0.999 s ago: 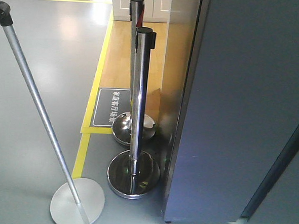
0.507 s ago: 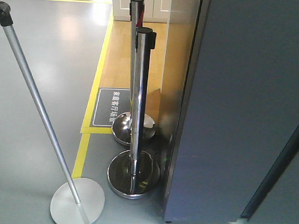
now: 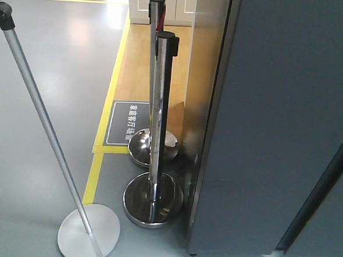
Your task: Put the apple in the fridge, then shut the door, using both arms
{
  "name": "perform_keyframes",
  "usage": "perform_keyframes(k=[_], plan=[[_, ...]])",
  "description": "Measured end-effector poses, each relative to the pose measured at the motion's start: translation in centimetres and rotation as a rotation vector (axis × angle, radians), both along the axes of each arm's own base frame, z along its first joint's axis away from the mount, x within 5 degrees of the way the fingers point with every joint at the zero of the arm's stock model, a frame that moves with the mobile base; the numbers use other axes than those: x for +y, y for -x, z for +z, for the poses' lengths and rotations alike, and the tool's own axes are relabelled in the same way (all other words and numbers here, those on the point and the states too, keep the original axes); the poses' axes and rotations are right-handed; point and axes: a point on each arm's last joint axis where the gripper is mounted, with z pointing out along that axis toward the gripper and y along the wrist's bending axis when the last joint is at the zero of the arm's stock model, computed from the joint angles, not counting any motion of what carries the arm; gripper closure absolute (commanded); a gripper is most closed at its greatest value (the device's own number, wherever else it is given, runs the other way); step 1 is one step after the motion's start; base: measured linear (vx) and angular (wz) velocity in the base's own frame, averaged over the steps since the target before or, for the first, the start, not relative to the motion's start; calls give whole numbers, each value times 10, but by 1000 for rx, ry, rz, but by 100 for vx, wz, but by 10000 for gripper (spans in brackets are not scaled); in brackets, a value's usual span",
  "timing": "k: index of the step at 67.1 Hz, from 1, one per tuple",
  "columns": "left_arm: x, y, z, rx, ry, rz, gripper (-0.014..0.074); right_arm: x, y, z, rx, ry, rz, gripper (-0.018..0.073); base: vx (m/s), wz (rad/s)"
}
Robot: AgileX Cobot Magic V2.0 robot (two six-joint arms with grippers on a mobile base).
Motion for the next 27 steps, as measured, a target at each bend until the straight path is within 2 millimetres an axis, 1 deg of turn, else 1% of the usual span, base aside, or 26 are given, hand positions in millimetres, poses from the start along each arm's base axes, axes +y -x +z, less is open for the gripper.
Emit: perform_keyframes(k=[27], plan=[[0, 0, 0, 0, -1, 0, 603, 0, 0, 0, 1, -12, 1, 562, 0, 0]])
